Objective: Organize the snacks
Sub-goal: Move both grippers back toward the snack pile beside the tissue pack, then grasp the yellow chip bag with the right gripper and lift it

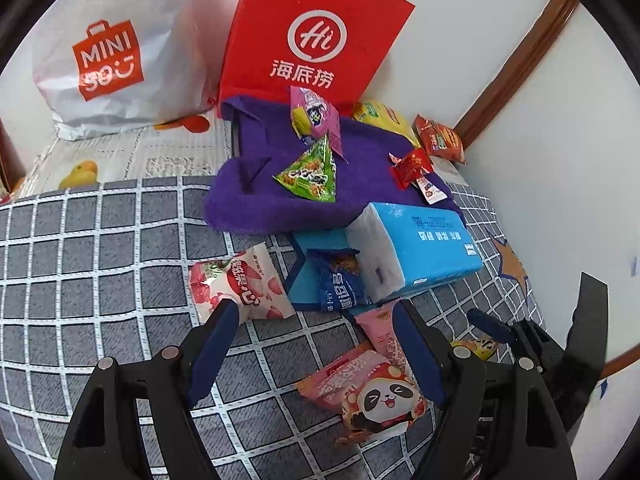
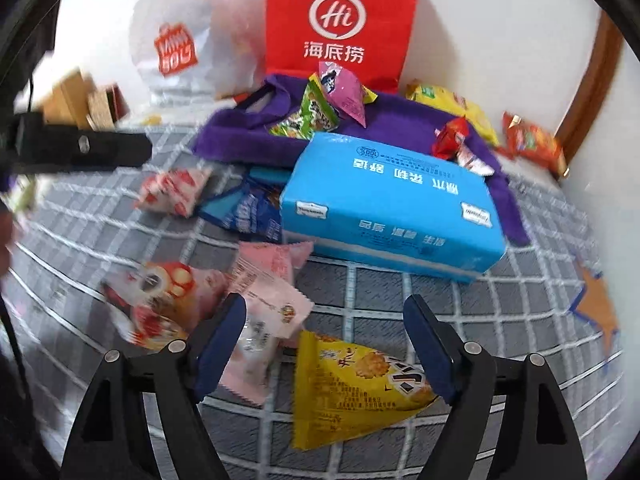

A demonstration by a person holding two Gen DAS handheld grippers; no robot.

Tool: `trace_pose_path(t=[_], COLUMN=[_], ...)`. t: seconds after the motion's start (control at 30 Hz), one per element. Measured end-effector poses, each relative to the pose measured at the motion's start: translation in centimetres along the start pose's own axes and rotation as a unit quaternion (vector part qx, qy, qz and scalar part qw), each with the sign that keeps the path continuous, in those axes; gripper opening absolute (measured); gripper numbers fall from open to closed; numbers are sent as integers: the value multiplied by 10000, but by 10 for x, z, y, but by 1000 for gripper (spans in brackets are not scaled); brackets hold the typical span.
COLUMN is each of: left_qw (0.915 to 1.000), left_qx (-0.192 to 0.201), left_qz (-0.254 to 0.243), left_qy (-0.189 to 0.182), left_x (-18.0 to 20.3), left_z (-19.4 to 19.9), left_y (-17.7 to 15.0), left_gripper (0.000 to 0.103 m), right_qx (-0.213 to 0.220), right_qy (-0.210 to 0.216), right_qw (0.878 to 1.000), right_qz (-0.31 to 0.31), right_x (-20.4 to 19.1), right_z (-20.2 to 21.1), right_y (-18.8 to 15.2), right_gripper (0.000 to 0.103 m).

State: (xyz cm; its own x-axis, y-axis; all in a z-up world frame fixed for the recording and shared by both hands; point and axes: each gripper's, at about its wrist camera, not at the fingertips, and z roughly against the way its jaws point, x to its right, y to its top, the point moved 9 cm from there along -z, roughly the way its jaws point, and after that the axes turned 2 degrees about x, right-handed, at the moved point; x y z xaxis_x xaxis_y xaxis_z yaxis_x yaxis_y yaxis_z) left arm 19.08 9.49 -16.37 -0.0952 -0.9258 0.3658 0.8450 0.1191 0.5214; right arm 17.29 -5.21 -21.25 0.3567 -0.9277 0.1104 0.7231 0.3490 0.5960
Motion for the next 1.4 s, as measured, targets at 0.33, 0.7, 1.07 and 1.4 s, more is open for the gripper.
trace_pose_path(t=[0.33, 0.7, 1.07, 1.4], left_qw=[9999, 10000, 9999, 9994], left_qx=[118, -19, -67, -32], left_qz=[21, 19, 120, 272], left_qy=[64, 25, 67, 205], left_x=[-12, -15, -20, -29], left_z=[-2, -12, -17, -10], left_y=[1, -6, -7, -6], left_gripper=[78, 78, 78, 78], right_qx=[-115, -247, -352, -21], right_qy=[-305, -440, 159, 546], right_qw=[9993, 9978, 9964, 9934], right_qz=[-186, -434, -757, -1007], right_x=[39, 63, 59, 65], right_z=[-9, -26, -33, -11], right_y=[-5, -14, -24, -12], right_gripper=[81, 79, 16, 8])
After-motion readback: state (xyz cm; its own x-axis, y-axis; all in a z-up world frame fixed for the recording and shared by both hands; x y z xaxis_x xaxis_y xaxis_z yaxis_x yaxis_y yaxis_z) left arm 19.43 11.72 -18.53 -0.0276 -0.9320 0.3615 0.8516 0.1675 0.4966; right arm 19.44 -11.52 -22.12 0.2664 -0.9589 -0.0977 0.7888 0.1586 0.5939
